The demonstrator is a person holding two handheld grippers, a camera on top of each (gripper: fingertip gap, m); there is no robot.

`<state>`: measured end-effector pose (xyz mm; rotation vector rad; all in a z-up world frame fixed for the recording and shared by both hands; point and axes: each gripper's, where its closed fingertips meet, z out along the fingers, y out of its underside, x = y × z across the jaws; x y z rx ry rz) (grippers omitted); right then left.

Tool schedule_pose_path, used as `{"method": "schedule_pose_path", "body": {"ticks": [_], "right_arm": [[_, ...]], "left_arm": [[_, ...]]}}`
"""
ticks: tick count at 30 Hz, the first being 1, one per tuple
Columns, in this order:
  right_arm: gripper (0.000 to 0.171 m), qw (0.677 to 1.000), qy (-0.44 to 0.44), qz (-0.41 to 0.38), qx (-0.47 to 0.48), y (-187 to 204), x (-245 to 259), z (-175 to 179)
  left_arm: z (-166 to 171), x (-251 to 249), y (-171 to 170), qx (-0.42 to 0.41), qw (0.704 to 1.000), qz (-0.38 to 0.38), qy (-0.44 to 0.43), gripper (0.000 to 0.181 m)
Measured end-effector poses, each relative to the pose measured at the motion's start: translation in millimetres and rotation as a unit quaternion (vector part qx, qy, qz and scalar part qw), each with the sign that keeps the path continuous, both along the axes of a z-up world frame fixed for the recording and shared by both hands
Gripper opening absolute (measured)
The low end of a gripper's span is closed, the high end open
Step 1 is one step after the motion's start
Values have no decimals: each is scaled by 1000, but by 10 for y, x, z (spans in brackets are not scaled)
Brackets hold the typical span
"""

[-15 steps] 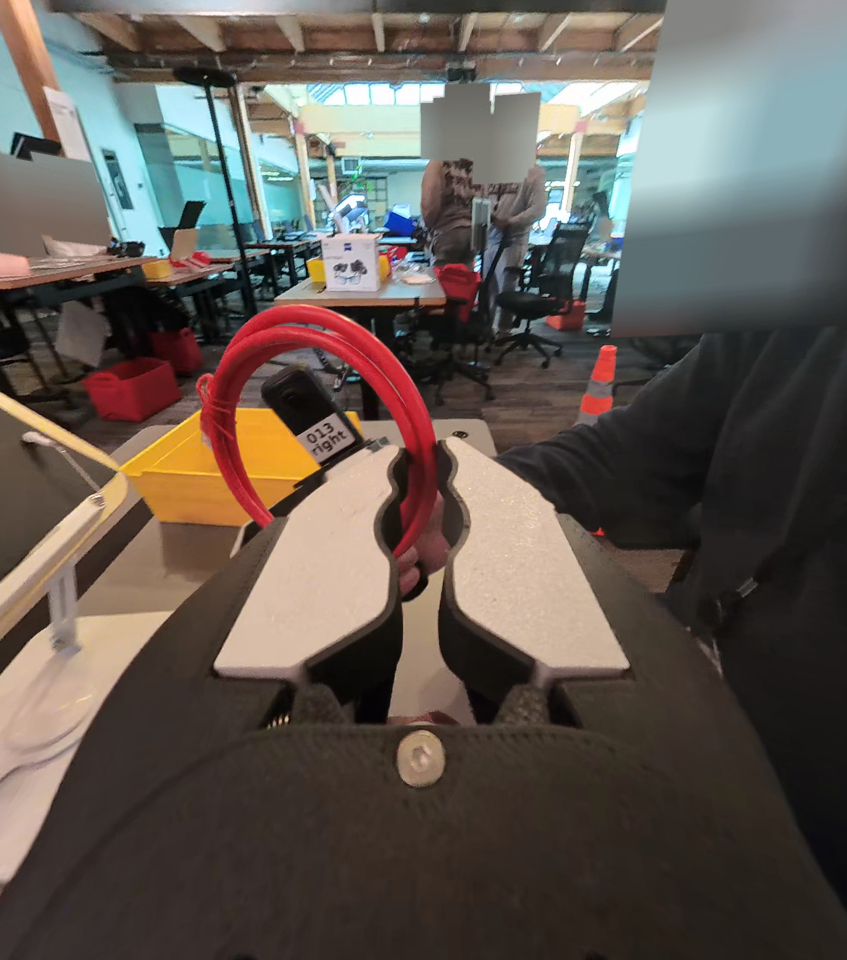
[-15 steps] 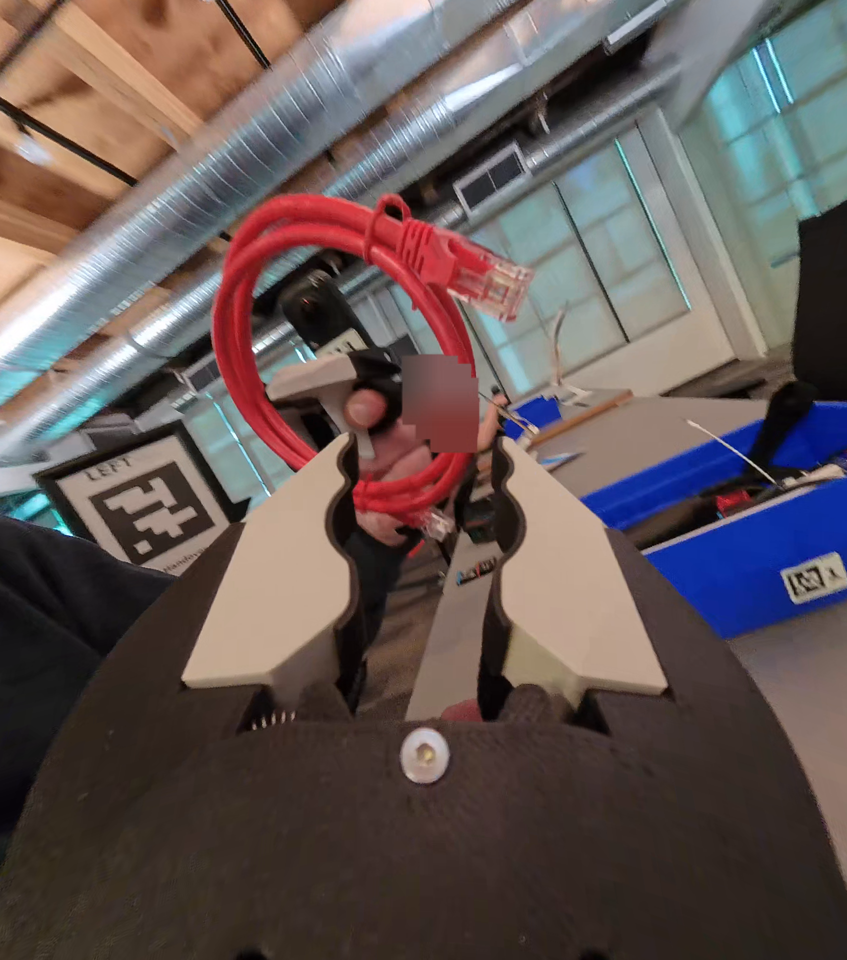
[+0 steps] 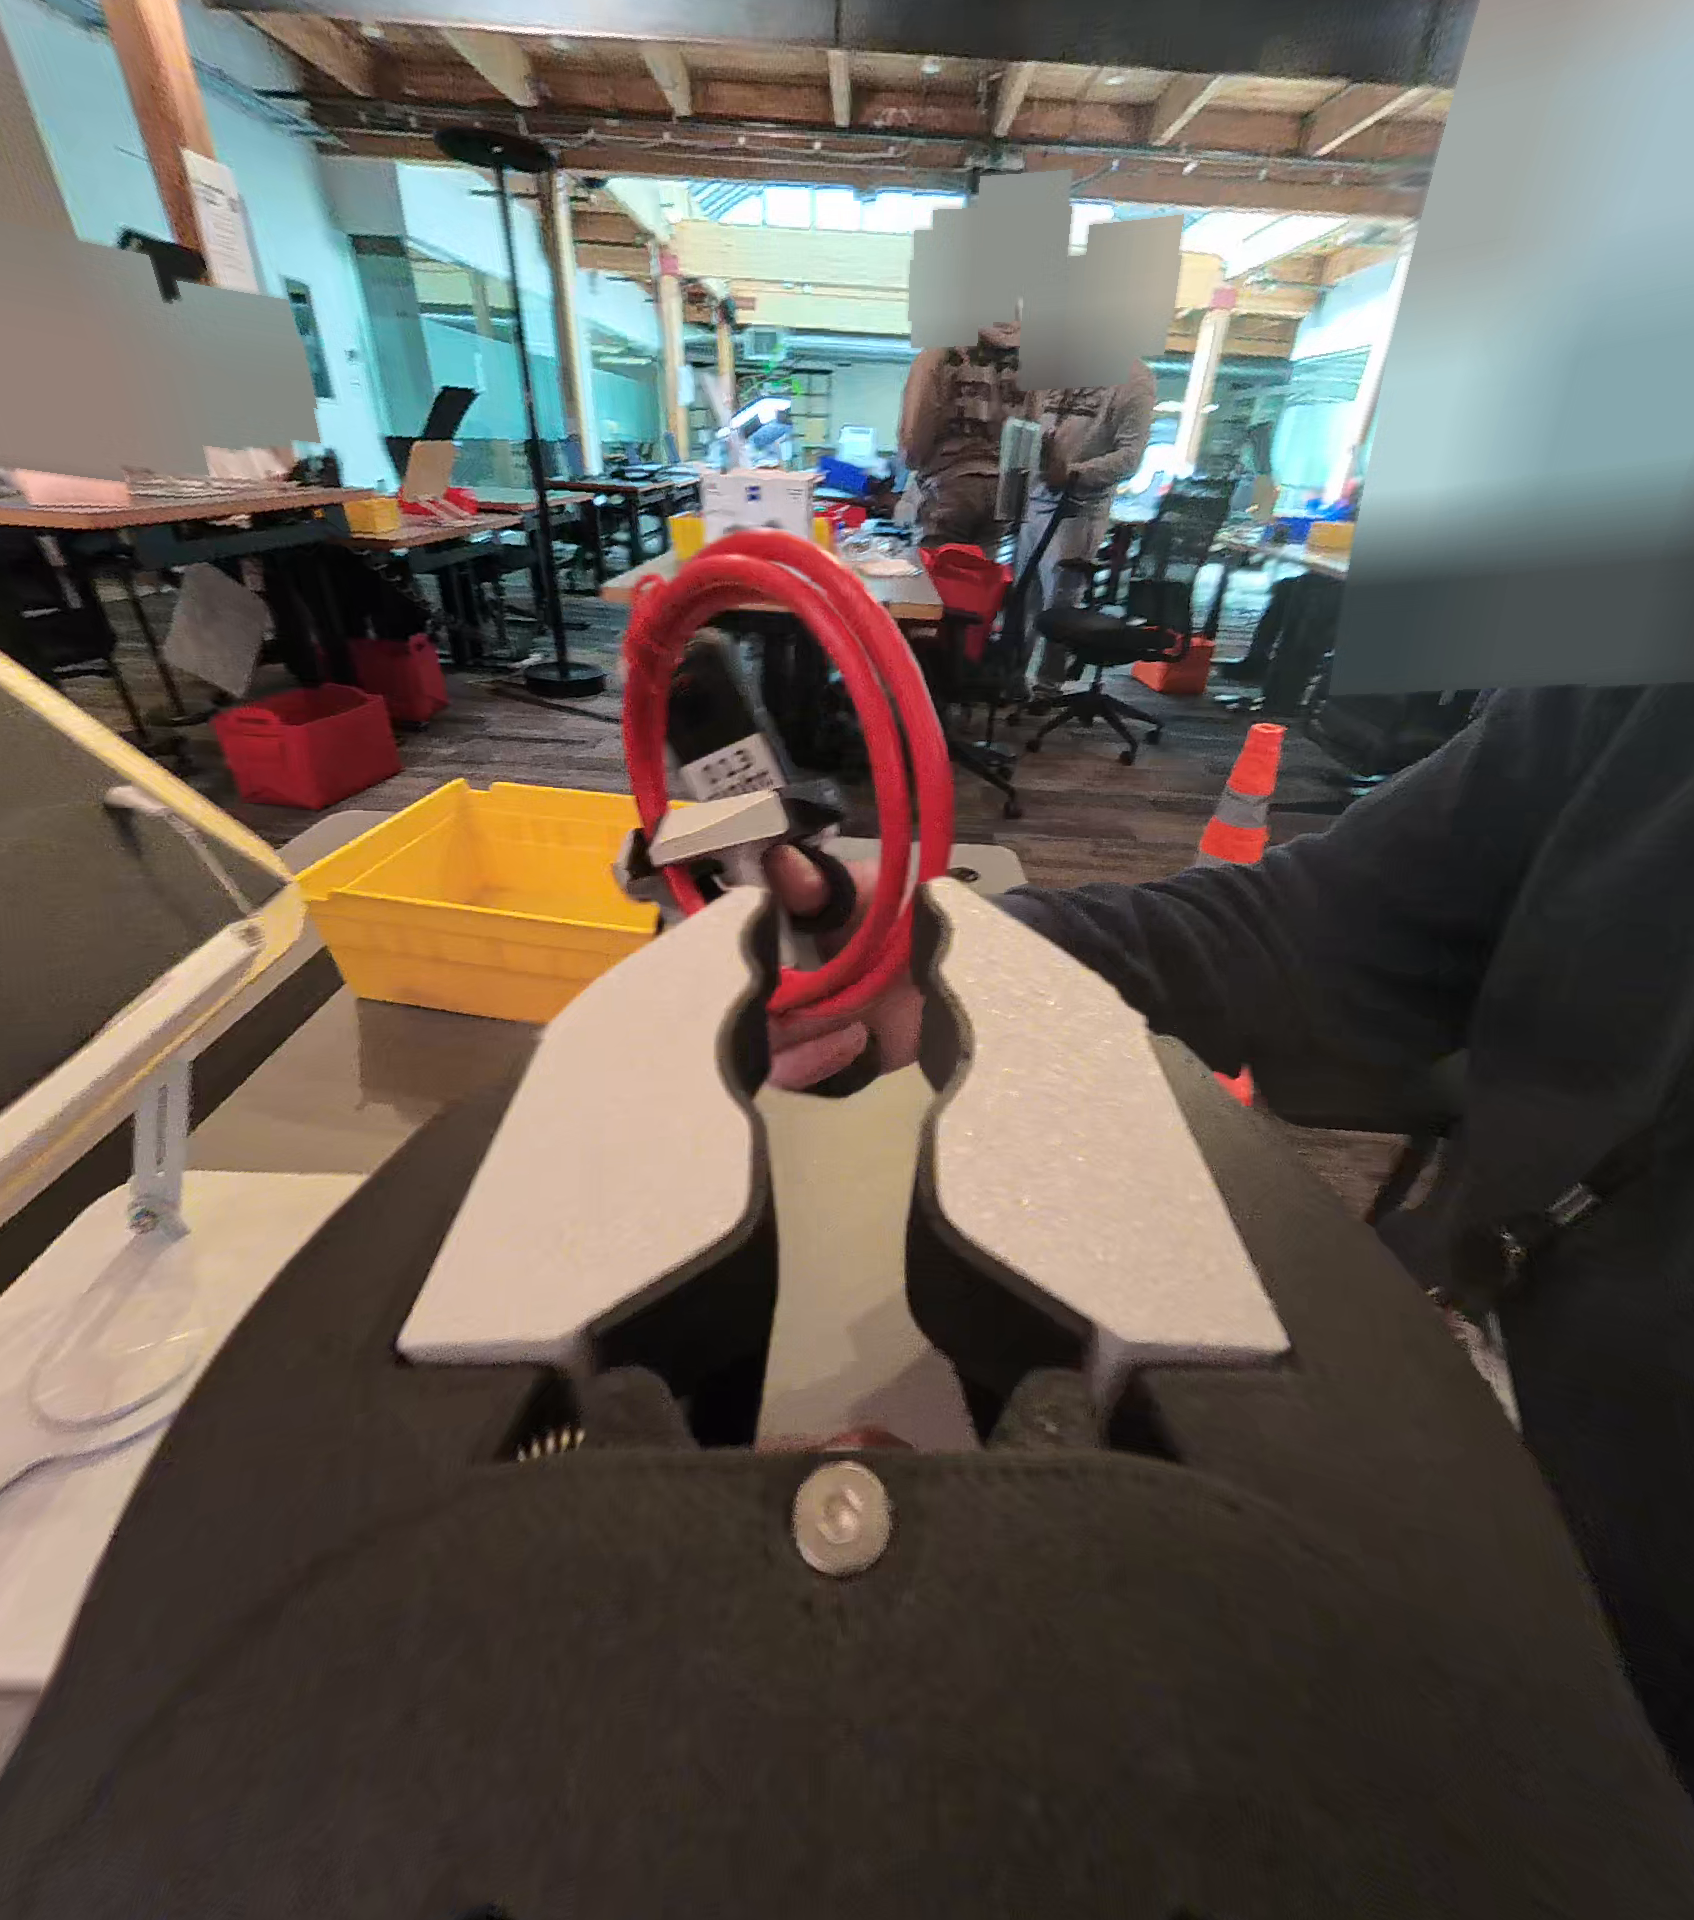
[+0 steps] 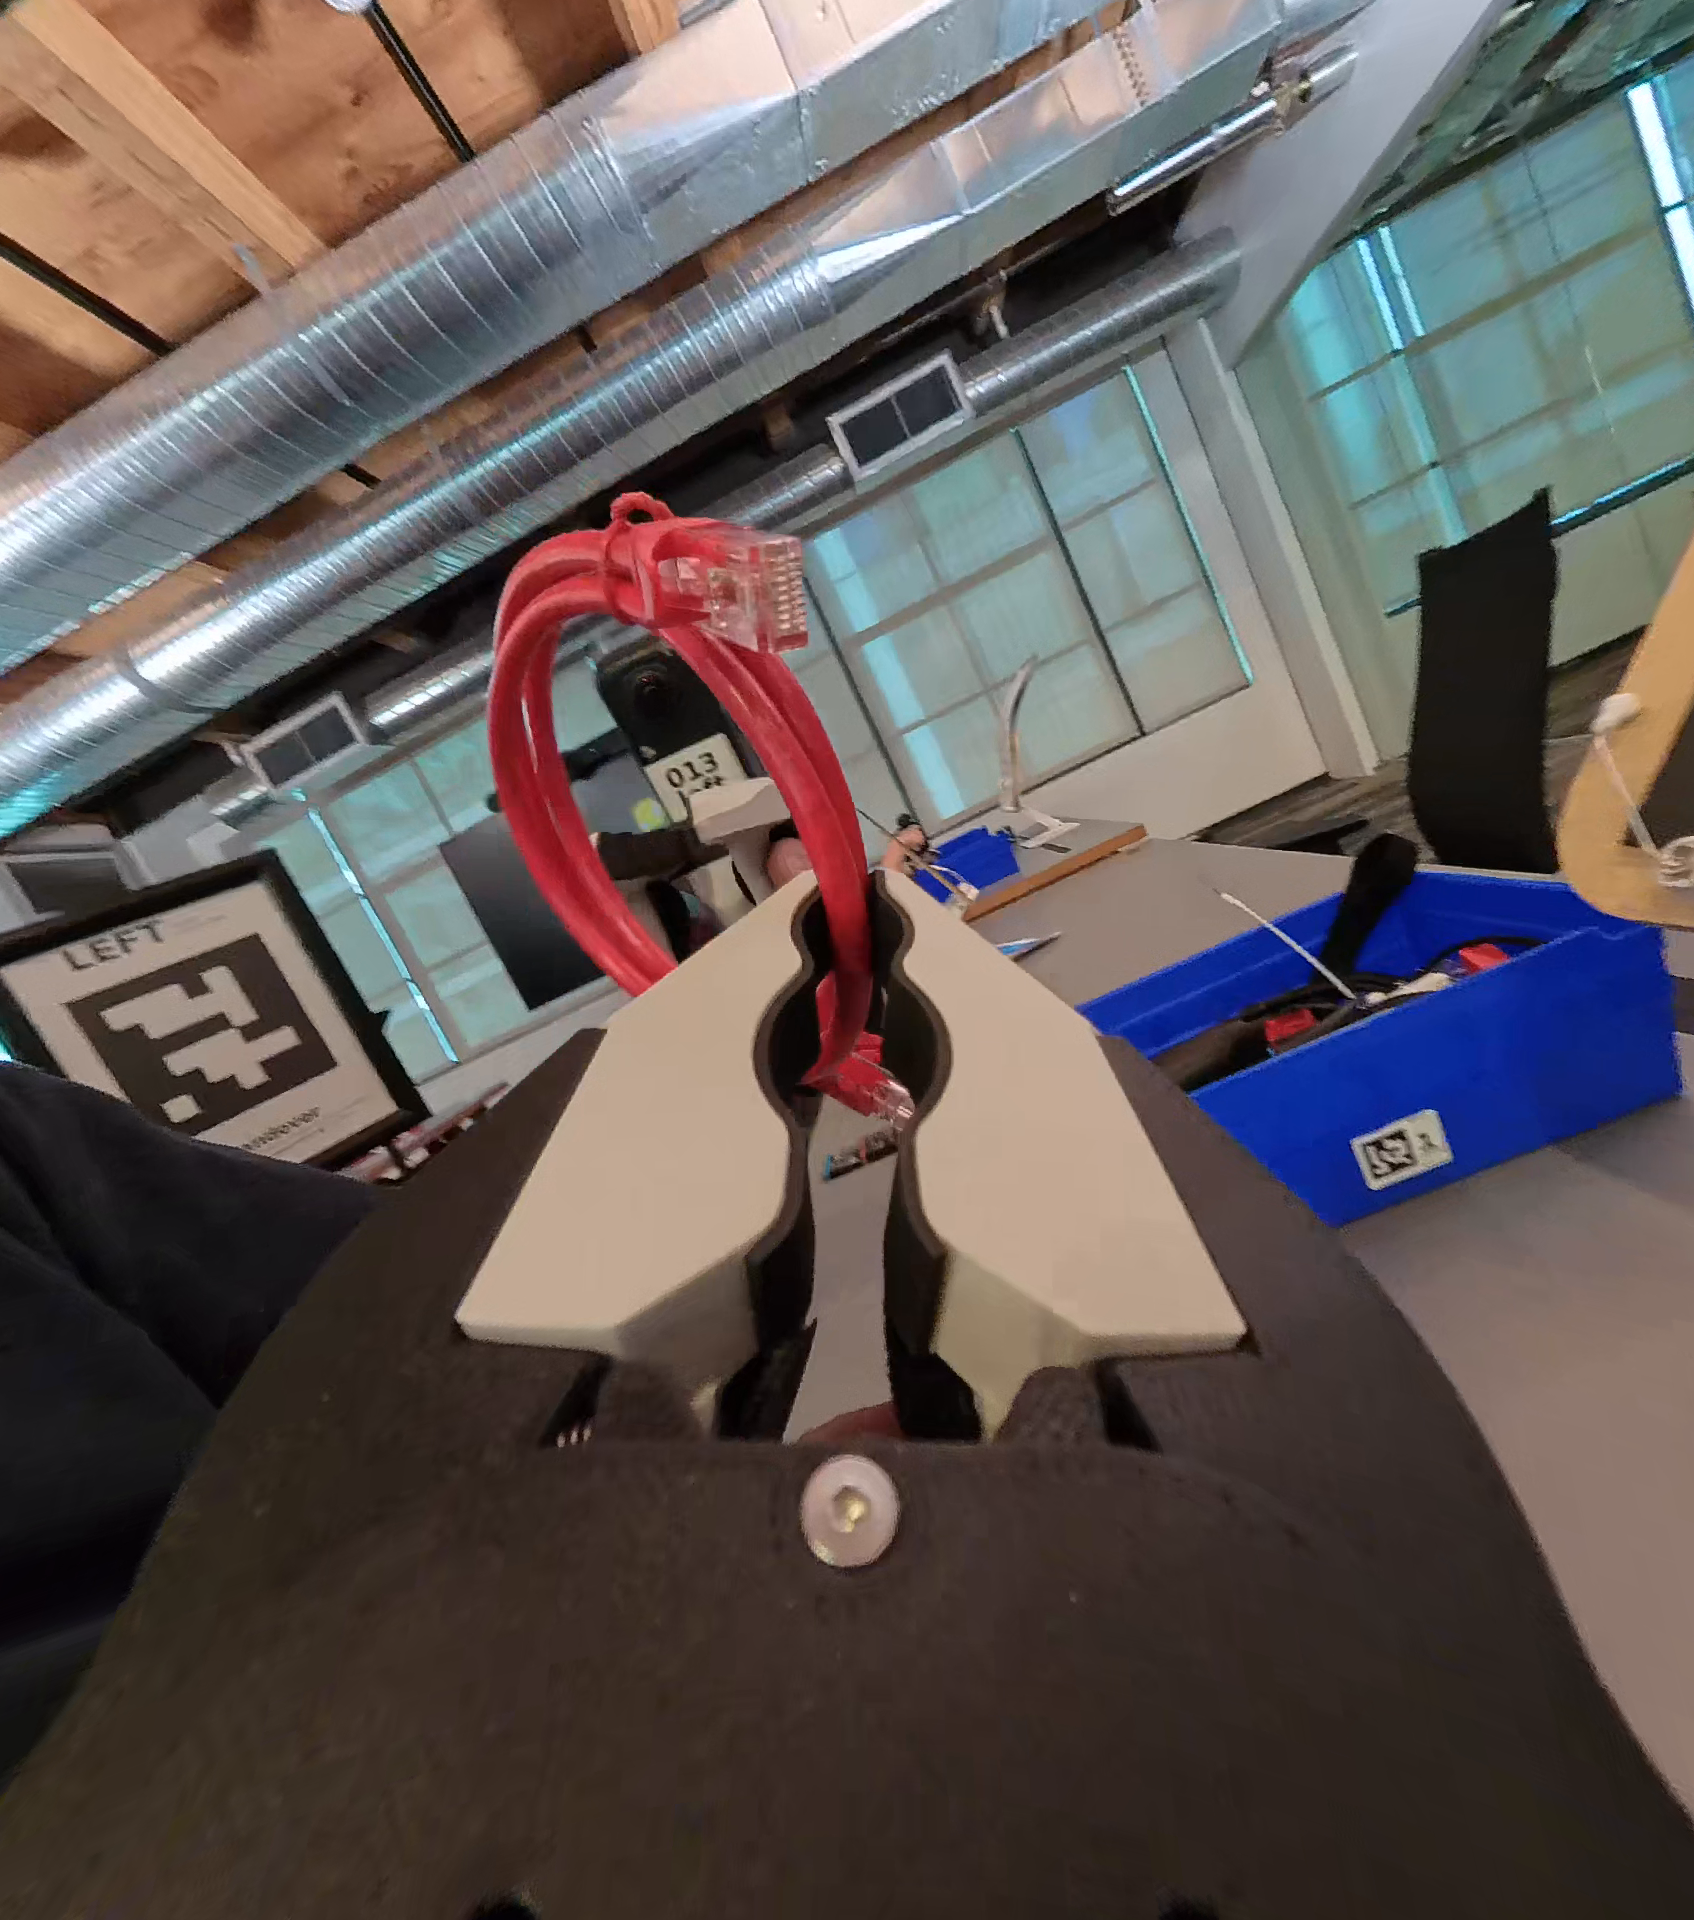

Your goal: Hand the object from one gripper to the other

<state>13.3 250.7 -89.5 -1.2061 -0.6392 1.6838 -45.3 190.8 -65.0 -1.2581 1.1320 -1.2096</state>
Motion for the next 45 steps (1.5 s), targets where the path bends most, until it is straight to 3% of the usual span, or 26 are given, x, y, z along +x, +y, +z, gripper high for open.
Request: {"method": "schedule_pose_path", "body": {"ticks": [5, 8, 12, 19, 21, 24, 27, 32, 34, 36, 42, 45], "right_arm": [[3, 993, -92, -67, 43, 81, 106, -79], [3, 967, -193, -126, 106, 135, 165, -174], [2, 907, -318, -184, 206, 150, 227, -184], [3, 762, -482, -237, 362, 109, 296, -32], [3, 739, -503, -237, 380, 79, 293, -13], [3, 711, -526, -239, 400, 47, 307, -19], [3, 701, -532, -241, 410, 11, 319, -7], [42, 721, -464, -291, 425, -58, 420, 326], [55, 701, -446, -317, 457, -143, 523, 441], [76, 655, -453, -338, 501, -235, 600, 441], [76, 472, -511, -340, 633, -458, 523, -6], [71, 415, -524, -352, 655, -392, 487, -200]], "left_arm": [[74, -64, 78, 45, 995, 73, 48, 41], [146, -30, 83, 72, 987, 107, 95, 53], [90, 103, 173, 93, 966, 149, 189, 58], [-205, 472, 306, 111, 928, 167, 315, 57], [-252, 548, 328, 114, 923, 168, 327, 47], [-298, 621, 326, 120, 921, 166, 330, 16], [-319, 630, 331, 116, 926, 167, 319, 14], [-191, 629, 313, 59, 954, 162, 246, 13], [-95, 599, 328, 6, 969, 153, 192, 13], [-15, 558, 344, -56, 980, 135, 135, 13], [37, 494, 439, -224, 971, 83, 0, 13], [-17, 515, 501, -293, 952, 67, -47, 13]]}}
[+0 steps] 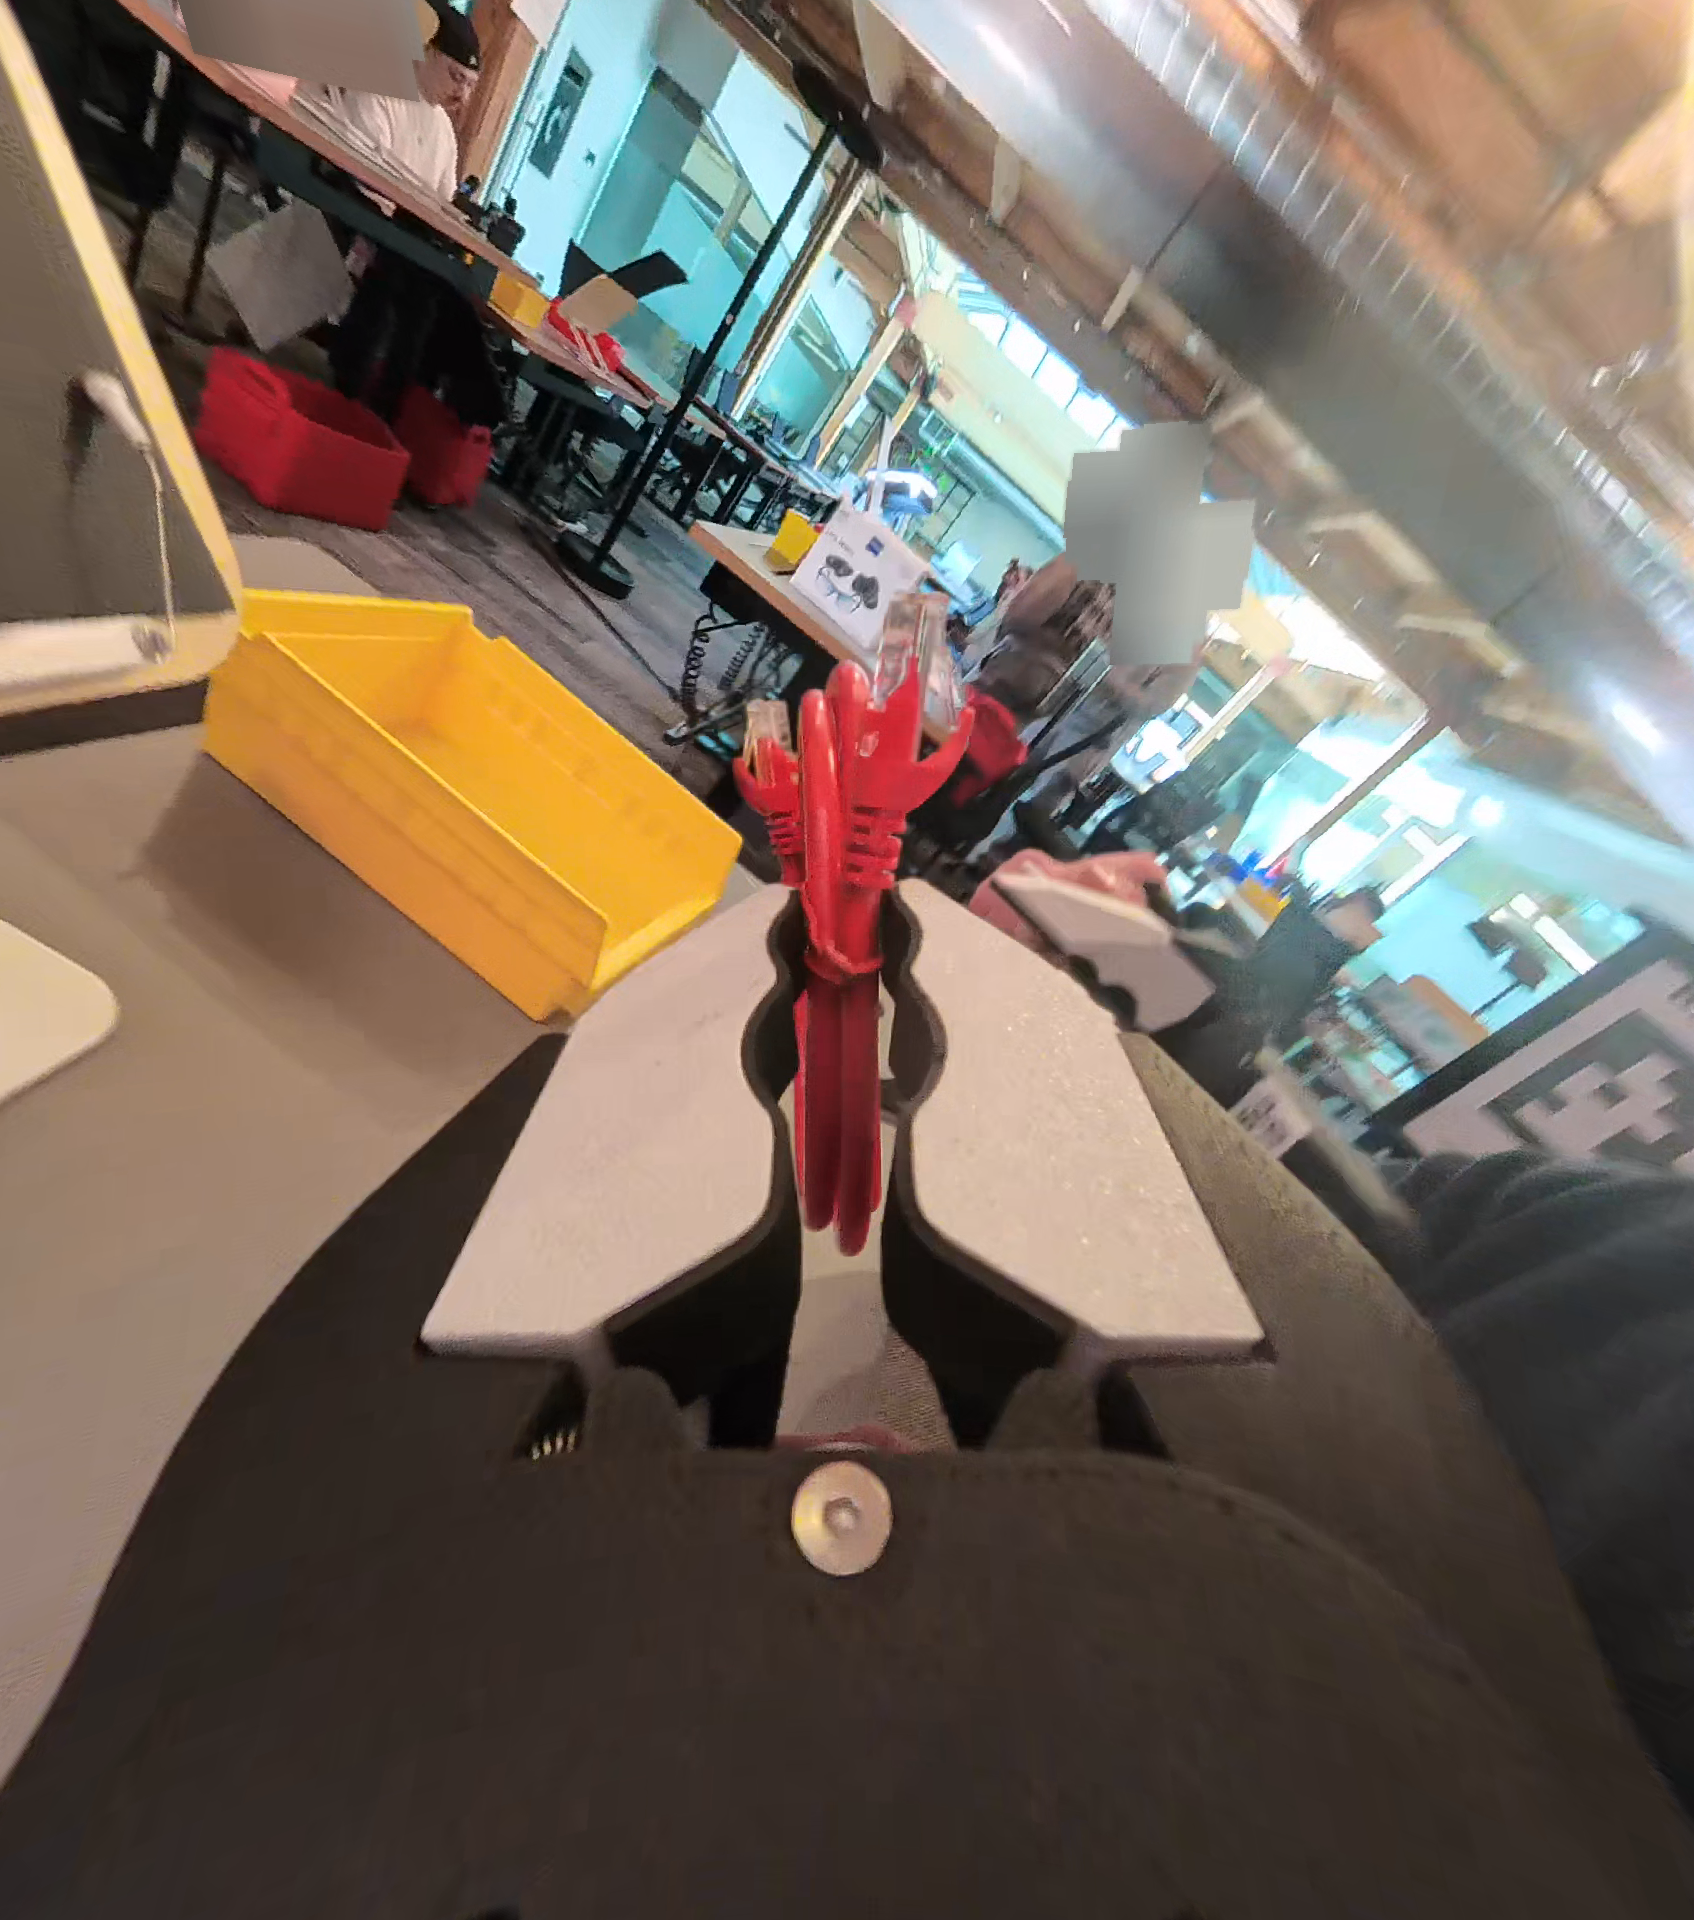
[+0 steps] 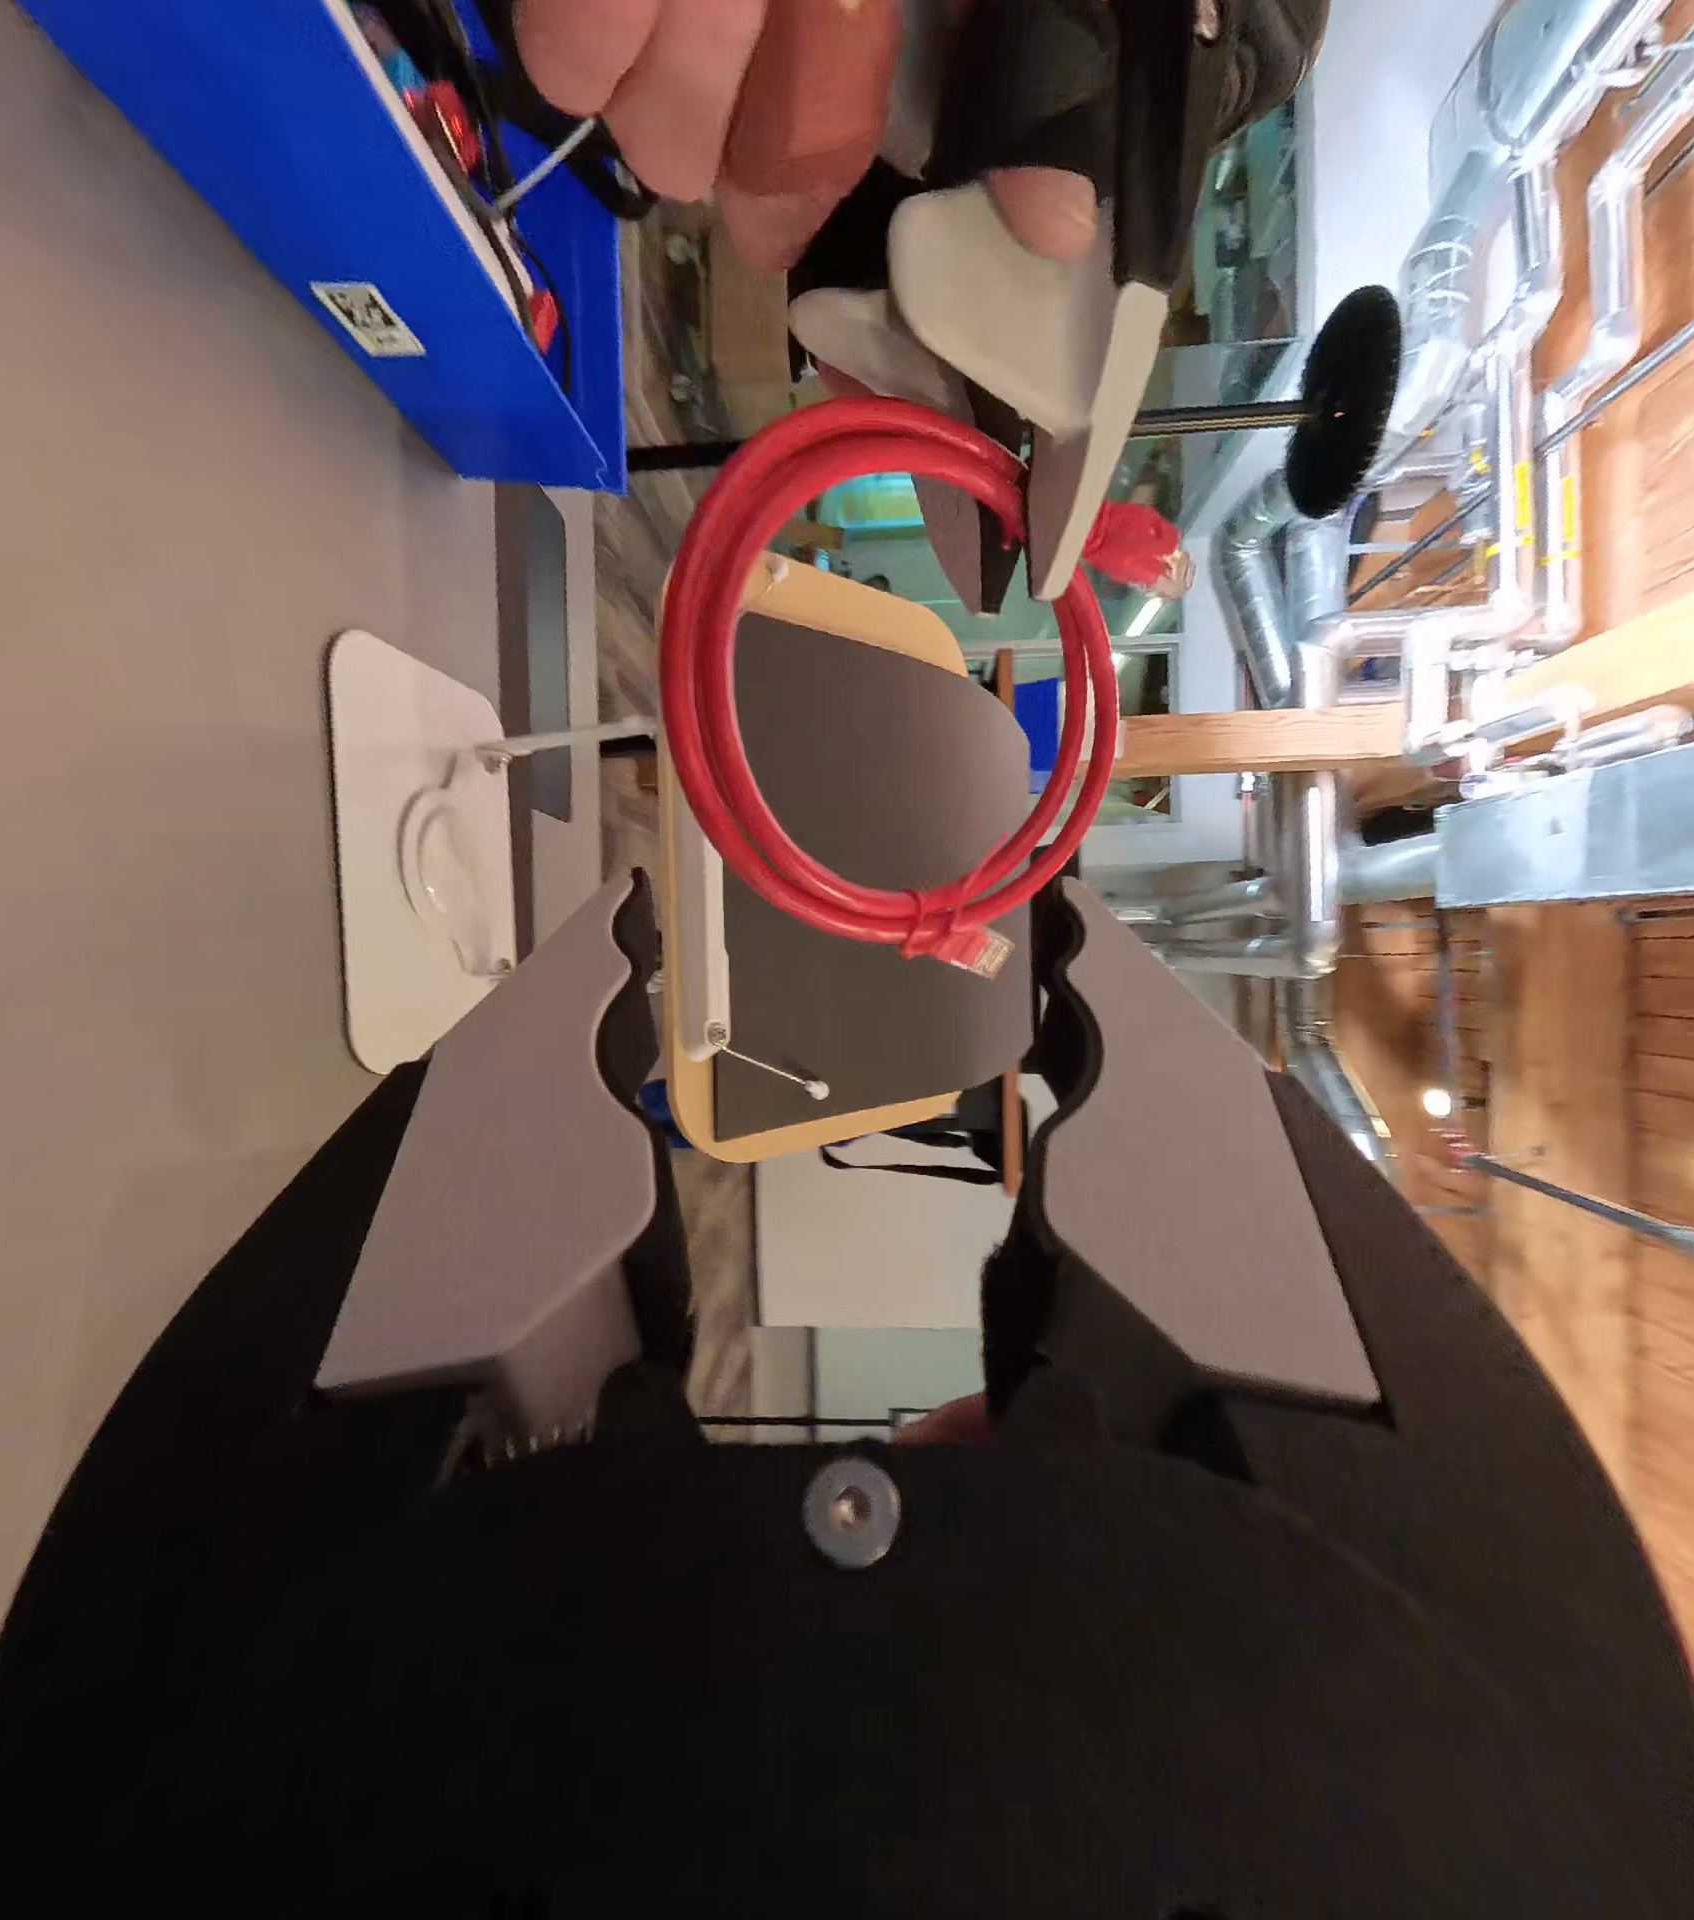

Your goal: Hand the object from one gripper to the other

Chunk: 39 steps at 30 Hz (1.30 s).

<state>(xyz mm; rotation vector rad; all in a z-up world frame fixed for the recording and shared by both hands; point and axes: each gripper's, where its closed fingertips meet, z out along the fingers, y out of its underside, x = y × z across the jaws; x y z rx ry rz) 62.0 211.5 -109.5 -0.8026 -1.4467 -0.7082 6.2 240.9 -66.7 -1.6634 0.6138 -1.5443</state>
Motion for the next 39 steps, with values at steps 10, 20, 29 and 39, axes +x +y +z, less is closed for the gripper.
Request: {"method": "schedule_pose_path", "body": {"ticks": [10, 20, 29, 39], "right_arm": [[13, 999, -18, 12, 26, 176, -90, -379], [2, 987, 14, 42, -151, 87, 37, -388], [2, 908, 53, 120, -397, -89, 215, -335], [2, 817, 5, 194, -543, -435, 220, -397]], "left_arm": [[-199, 156, -42, -95, 989, -14, -110, 13], [-326, 87, 91, -53, 996, 27, -70, 42], [-276, 80, -123, 282, 941, 67, 176, 70], [-562, 516, -458, 482, 793, -34, 370, 50]]}}
